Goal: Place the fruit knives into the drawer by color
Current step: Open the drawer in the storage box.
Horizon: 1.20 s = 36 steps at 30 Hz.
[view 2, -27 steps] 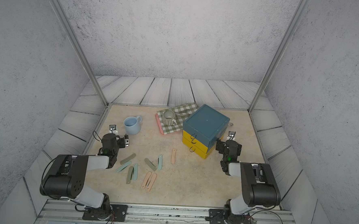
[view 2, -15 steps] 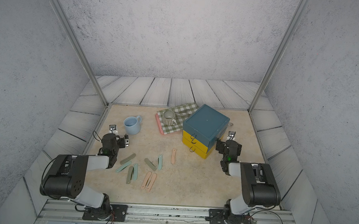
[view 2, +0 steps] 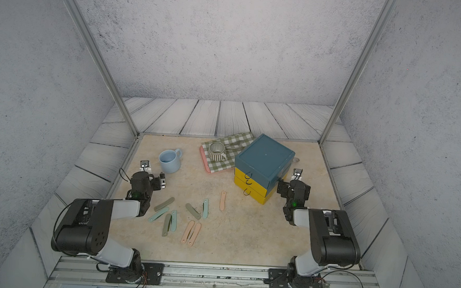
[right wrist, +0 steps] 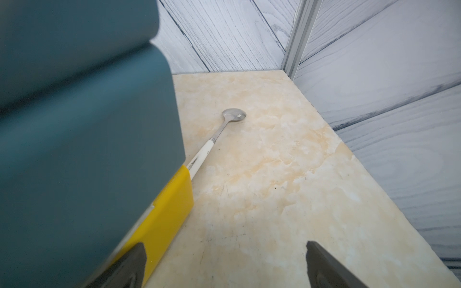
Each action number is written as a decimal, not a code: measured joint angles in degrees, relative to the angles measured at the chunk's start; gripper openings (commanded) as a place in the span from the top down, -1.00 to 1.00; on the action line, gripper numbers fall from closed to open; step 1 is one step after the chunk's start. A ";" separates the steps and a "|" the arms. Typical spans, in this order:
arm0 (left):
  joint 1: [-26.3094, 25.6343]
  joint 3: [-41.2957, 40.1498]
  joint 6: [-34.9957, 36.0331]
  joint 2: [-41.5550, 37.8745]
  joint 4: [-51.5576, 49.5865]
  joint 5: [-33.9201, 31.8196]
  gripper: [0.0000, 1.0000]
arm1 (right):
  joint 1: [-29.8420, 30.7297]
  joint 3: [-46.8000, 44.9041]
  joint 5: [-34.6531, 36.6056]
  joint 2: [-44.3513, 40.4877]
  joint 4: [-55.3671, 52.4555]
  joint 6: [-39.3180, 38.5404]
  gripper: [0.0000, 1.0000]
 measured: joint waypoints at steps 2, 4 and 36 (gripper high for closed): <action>0.00 0.00 0.00 0.00 0.00 0.00 -0.99 | 0.00 0.00 0.00 0.00 0.02 0.00 -0.98; 0.00 0.00 0.00 0.00 0.00 0.00 -0.99 | 0.00 0.00 0.00 0.00 0.00 0.00 -0.98; 0.17 12.39 -7.80 -23.04 -27.12 -5.79 -0.98 | -0.07 15.76 16.17 -13.86 -31.71 7.32 -0.98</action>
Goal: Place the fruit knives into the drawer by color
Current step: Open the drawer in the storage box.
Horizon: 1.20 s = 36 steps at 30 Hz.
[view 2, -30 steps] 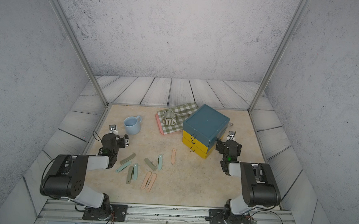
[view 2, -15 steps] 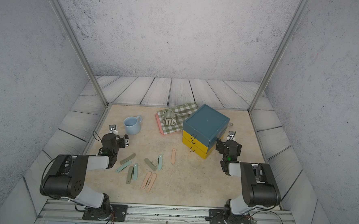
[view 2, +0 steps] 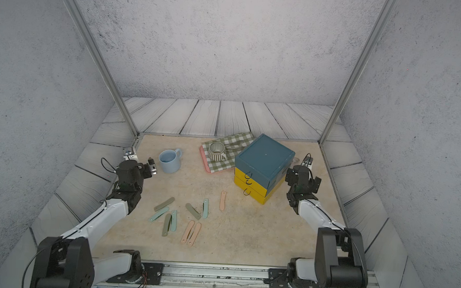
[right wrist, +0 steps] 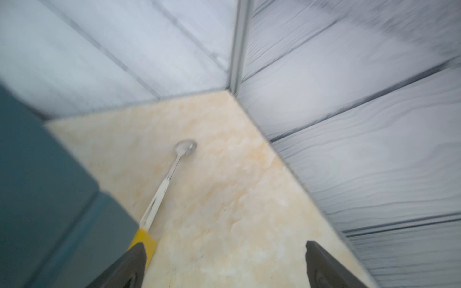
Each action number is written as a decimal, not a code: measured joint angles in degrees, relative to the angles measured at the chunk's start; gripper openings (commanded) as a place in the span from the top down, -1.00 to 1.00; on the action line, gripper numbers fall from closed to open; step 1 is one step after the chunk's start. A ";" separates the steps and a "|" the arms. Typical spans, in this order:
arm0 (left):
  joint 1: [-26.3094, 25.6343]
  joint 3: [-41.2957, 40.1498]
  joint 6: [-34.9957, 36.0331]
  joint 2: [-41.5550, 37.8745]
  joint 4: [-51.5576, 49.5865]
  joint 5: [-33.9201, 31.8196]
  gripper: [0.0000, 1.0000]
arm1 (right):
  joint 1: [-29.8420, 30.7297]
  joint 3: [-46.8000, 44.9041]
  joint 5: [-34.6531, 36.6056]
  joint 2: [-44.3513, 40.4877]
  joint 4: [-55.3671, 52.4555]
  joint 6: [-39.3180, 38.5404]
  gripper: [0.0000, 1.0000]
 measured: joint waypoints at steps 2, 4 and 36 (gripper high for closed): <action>0.11 2.47 -3.63 -4.92 -4.68 2.21 -0.98 | 0.00 0.42 3.89 -6.12 -6.19 3.63 -0.98; 0.20 3.13 -7.50 -10.45 -6.99 8.33 -0.98 | 0.00 0.33 6.34 -12.76 -13.44 7.10 -0.98; -6.05 4.31 -48.70 -8.74 -7.48 48.61 -0.98 | -0.26 41.16 -21.35 -13.44 -61.46 10.97 -0.98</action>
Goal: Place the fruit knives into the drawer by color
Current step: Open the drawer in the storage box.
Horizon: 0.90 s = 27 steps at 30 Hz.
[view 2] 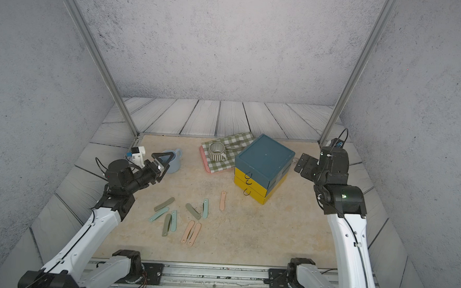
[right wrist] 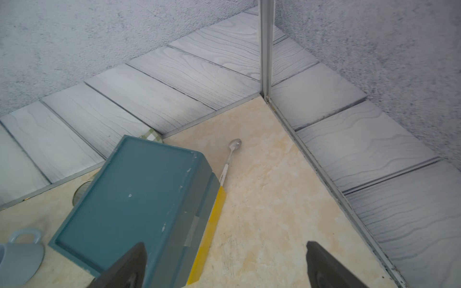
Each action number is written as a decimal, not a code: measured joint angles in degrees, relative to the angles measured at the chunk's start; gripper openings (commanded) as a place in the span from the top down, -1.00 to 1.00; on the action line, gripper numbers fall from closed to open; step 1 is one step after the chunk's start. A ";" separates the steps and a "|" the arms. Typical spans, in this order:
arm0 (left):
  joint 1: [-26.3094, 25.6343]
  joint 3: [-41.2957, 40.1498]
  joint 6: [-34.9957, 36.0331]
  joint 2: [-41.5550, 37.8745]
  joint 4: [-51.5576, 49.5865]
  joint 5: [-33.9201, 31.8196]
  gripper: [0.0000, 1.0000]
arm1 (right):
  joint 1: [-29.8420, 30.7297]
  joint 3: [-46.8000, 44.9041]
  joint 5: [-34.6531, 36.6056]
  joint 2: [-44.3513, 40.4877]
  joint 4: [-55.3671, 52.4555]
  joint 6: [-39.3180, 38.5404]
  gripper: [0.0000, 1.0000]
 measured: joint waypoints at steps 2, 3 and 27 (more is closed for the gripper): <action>-4.48 4.26 3.89 -0.68 -4.81 -2.47 -0.98 | 0.00 2.27 -2.08 2.08 -1.75 -0.20 -0.98; -6.69 5.99 5.49 -0.96 -6.45 -3.39 -0.99 | 0.00 3.48 -3.10 3.30 -2.62 -0.35 -0.98; -31.08 15.02 7.02 20.52 -10.16 -17.55 -0.38 | 1.42 15.87 -22.43 20.24 -7.72 -5.42 0.37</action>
